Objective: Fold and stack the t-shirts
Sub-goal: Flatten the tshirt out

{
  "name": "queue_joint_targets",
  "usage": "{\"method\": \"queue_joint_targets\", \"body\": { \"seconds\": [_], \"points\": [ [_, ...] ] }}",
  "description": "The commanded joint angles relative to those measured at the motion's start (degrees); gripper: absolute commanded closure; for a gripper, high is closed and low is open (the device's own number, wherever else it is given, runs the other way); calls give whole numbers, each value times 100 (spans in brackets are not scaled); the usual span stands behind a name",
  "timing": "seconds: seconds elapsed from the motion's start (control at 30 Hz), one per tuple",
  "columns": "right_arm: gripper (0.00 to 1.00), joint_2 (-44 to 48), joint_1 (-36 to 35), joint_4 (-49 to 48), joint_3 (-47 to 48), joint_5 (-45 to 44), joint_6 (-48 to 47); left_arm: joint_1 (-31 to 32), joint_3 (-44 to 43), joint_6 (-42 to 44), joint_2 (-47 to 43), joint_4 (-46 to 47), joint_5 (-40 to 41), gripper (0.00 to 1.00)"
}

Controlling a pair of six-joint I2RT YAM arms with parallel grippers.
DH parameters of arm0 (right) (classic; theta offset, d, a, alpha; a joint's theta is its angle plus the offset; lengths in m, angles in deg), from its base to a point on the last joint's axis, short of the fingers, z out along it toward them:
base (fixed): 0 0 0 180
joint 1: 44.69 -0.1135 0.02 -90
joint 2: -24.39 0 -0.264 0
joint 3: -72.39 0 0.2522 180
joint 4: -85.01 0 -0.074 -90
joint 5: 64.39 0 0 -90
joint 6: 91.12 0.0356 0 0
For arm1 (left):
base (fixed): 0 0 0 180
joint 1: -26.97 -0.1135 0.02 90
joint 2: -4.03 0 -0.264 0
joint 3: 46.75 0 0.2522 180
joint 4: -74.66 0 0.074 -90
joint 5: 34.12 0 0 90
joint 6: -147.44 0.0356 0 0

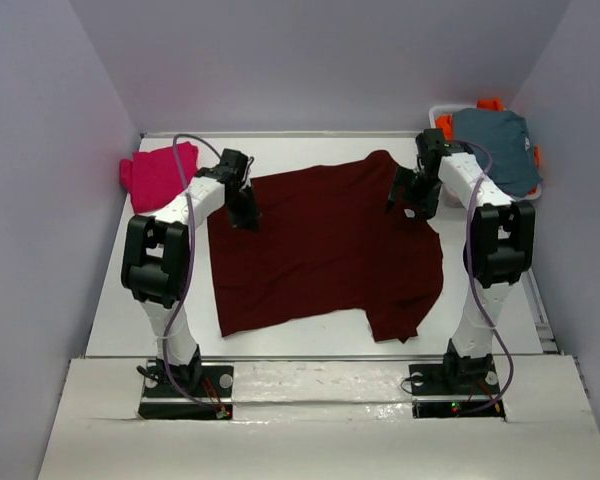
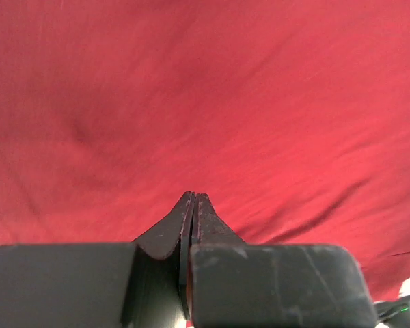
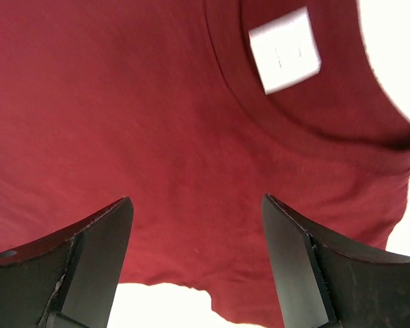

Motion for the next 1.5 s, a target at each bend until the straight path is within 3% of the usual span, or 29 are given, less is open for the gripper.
{"method": "queue_joint_targets", "body": {
  "seconds": [0.0, 0.23, 0.4, 0.53, 0.83, 0.97, 1.03, 1.17, 1.47],
  "points": [
    [19, 379, -131, 284, -492, -134, -155, -81, 731, 171, -544, -243, 96, 94],
    [19, 582, -193, 433, -1100, -257, -217, -81, 1523, 206, -1079, -322, -88, 94],
    [19, 696, -193, 372, -1486, -486, -252, -81, 1823, 241, -1247, -348, 297, 94],
    [19, 626, -245, 232, -1750, -512, -278, -81, 1867, 276, -1037, -384, 693, 94],
    [19, 564, -246, -111, -2190, -398, -199, -81, 1867, 285, -518, -366, 791, 91],
    [18, 643, -246, -331, -2401, -337, -129, -81, 1858, 355, -377, -357, 852, 84],
    [18, 626, -246, -349, -2453, -293, -146, -81, 1884, 373, -386, -357, 861, 67],
    [18, 626, -246, -384, -2480, -284, -164, -81, 1920, 364, -386, -357, 887, 48],
    [18, 441, -246, -366, -2603, -152, -129, 25, 1893, 399, -237, -524, 1046, 45]
  ]
}}
